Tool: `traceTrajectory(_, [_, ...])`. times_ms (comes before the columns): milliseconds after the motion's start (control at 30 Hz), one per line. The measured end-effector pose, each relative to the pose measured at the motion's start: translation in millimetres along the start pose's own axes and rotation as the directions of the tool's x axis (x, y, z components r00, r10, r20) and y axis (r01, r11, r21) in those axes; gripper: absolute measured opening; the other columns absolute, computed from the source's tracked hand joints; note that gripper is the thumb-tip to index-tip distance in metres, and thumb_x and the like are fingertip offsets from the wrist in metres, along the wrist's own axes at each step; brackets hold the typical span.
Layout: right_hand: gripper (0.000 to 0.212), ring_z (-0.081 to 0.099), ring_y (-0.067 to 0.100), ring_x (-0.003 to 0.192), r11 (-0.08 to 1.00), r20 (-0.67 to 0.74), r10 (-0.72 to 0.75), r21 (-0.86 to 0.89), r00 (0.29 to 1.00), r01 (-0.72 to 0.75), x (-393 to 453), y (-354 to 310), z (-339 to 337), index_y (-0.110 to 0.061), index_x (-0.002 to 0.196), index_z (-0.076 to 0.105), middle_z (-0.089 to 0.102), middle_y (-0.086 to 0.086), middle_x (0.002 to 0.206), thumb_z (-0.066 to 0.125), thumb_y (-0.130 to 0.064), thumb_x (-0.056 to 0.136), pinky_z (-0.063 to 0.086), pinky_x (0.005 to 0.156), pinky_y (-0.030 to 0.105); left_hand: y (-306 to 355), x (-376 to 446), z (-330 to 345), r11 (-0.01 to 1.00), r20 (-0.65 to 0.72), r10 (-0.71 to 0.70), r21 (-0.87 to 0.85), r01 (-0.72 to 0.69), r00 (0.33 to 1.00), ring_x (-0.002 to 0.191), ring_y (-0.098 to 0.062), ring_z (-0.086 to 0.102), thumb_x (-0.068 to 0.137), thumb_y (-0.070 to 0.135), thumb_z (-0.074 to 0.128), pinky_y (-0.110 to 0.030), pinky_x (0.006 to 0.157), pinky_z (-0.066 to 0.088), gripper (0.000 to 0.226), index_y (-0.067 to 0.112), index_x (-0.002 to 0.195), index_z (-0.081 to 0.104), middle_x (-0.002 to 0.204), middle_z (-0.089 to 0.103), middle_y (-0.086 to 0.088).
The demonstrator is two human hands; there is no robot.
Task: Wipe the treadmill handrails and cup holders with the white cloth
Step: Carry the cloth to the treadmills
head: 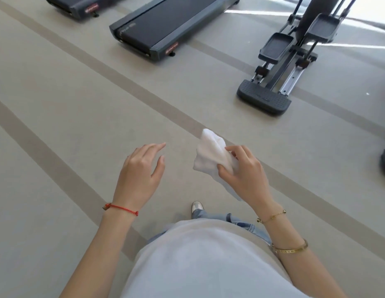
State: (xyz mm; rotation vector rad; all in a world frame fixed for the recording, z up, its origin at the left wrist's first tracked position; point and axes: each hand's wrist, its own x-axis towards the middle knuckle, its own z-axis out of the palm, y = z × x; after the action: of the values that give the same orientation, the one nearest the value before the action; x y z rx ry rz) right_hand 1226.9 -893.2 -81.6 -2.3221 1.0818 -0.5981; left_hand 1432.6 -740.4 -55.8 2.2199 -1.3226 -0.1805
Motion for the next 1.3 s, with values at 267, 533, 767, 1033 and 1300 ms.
traceTrajectory(267, [0.036,0.058,0.024,0.080,1.000,0.020,0.006,0.011,1.000,-0.006,174,19,9,-0.011,0.113,0.059,0.057,0.002,0.101,0.070,-0.024,0.082,0.050,0.069,0.042,-16,160,18,1.000,0.007,-0.021,-0.012,0.021,1.000,0.112,-0.028,0.059,0.096,0.016,0.053,-0.044,0.097,0.047,0.032,0.009,0.127,0.061,0.120,0.065,-0.009])
traceTrajectory(533, [0.037,0.057,0.020,0.080,0.999,0.023,0.035,0.004,0.999,-0.035,342,53,49,-0.013,0.113,0.058,0.056,-0.001,0.101,0.070,-0.026,0.080,0.050,0.069,0.039,-62,343,51,0.999,0.031,-0.020,-0.040,0.021,0.999,0.112,-0.026,0.058,0.096,0.012,0.055,-0.042,0.098,0.047,0.032,0.010,0.128,0.060,0.120,0.065,-0.007])
traceTrajectory(767, [0.037,0.055,0.018,0.078,0.998,-0.040,0.062,-0.004,0.997,-0.063,513,58,63,-0.014,0.114,0.058,0.054,-0.003,0.099,0.070,-0.026,0.081,0.048,0.068,0.035,-93,521,52,0.998,0.016,0.023,-0.059,-0.022,1.000,0.114,-0.023,0.059,0.097,0.014,0.055,-0.044,0.098,0.047,0.031,0.011,0.127,0.060,0.120,0.065,-0.004])
traceTrajectory(1033, [0.038,0.055,0.019,0.080,0.993,-0.056,0.114,0.003,0.992,-0.114,666,71,83,-0.012,0.114,0.059,0.055,-0.001,0.099,0.070,-0.024,0.080,0.047,0.068,0.033,-122,684,58,0.998,0.047,0.053,-0.035,-0.052,0.997,0.115,-0.019,0.059,0.097,0.015,0.055,-0.033,0.098,0.046,0.031,0.011,0.127,0.061,0.122,0.066,-0.003])
traceTrajectory(1300, [0.038,0.057,0.019,0.083,0.995,-0.033,0.095,0.005,0.995,-0.095,835,110,115,-0.010,0.115,0.059,0.058,0.000,0.106,0.070,-0.025,0.082,0.050,0.070,0.036,-147,844,90,0.999,0.053,0.005,-0.032,-0.003,0.999,0.114,-0.018,0.060,0.097,0.017,0.053,-0.029,0.096,0.045,0.032,0.013,0.128,0.060,0.122,0.066,-0.002])
